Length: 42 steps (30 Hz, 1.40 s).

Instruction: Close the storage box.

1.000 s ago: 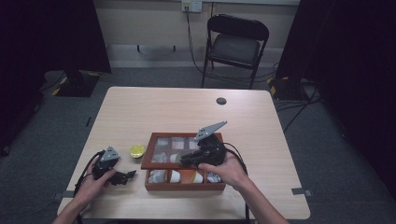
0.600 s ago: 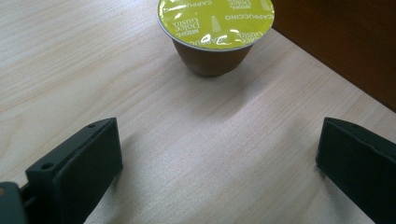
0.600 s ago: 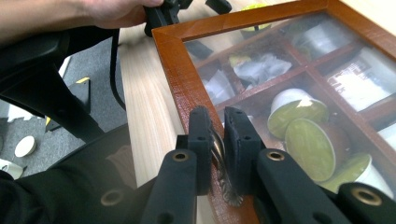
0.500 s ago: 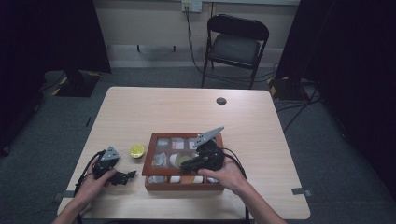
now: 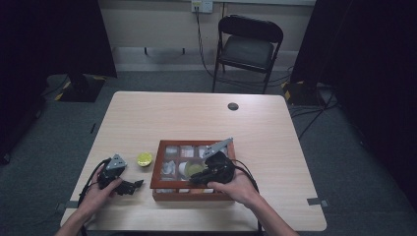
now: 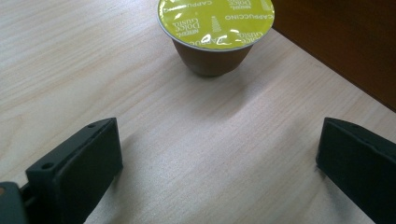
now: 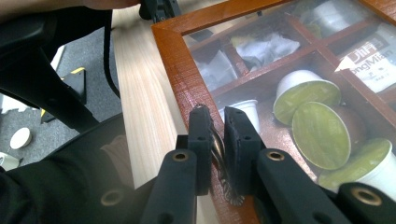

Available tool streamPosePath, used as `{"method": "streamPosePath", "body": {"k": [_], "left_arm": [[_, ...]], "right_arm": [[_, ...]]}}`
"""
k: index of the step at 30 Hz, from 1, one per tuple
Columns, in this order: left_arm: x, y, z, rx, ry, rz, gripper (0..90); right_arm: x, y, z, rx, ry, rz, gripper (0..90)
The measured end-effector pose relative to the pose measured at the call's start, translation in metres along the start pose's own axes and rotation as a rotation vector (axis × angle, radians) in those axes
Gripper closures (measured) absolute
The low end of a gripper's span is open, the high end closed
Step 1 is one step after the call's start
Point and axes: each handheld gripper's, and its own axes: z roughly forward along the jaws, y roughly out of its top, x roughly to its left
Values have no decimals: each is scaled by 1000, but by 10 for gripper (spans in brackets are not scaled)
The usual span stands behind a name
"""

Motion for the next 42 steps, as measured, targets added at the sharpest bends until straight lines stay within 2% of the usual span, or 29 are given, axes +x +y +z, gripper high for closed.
{"method": "streamPosePath", "body": {"k": [17, 26, 30, 35, 39, 42], "left_arm": [[0, 0, 0, 0, -1, 0, 0], [0, 0, 0, 0, -1, 1, 0], [0, 0, 0, 0, -1, 0, 0], [0, 0, 0, 0, 0, 0, 0], [0, 0, 0, -1, 2, 0, 0], [1, -1, -1, -1, 10, -5, 0]], "right_arm": [[-2, -11, 19, 68, -1, 10, 817], [0, -14, 22, 70, -18, -5, 817], [0, -17, 22, 45, -19, 1, 812], [-3, -20, 12, -21, -20, 29, 754], [-6, -24, 4, -44, -43, 52, 688], [-9, -30, -6, -80, -91, 76, 614]]}}
